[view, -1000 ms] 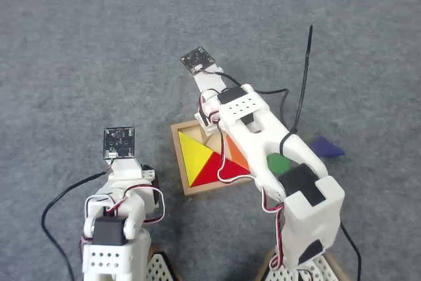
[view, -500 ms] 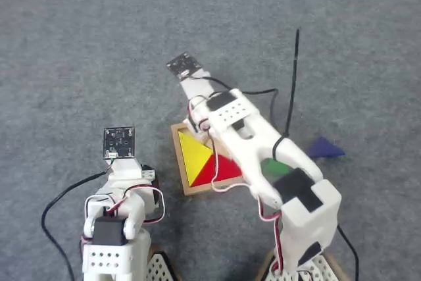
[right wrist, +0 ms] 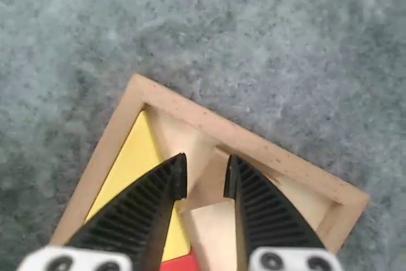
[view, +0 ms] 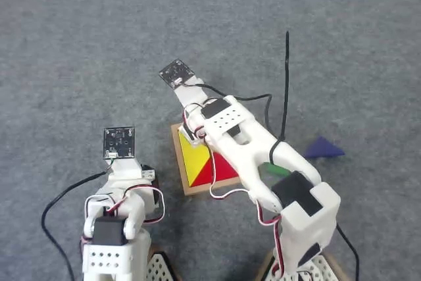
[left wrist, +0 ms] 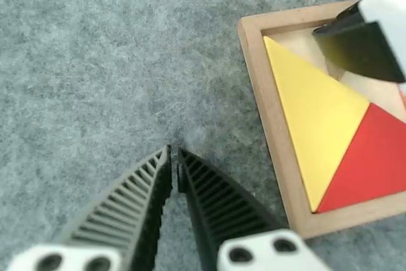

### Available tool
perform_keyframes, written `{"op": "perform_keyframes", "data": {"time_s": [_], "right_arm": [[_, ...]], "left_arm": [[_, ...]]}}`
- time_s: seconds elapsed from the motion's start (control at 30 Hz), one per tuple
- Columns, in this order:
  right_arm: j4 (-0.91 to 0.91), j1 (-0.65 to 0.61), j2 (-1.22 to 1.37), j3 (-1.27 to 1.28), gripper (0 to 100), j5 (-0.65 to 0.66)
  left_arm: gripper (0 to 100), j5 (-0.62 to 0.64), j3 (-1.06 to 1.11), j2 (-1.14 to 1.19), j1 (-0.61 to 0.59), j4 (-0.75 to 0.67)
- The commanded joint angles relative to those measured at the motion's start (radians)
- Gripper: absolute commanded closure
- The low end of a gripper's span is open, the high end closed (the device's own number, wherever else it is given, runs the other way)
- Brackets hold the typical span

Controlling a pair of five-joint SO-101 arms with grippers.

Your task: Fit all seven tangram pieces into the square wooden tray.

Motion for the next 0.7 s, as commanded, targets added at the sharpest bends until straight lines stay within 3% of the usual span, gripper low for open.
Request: {"op": "perform_keyframes", "data": {"time_s": [0.0, 0.33, 0.67], "right_arm": [[-0.007, 0.051, -0.004, -0.006, 88.3, -0.008], [-0.056, 0.079, 0.002, -0.014, 88.3, -0.028], [0.071, 0.091, -0.007, -0.005, 93.6, -0.035]], "left_arm": [[99, -0.009, -0.013, -0.02, -0.006, 0.002], [99, -0.009, -0.013, -0.02, -0.006, 0.002], [99, -0.009, -0.013, -0.02, -0.006, 0.002]]}}
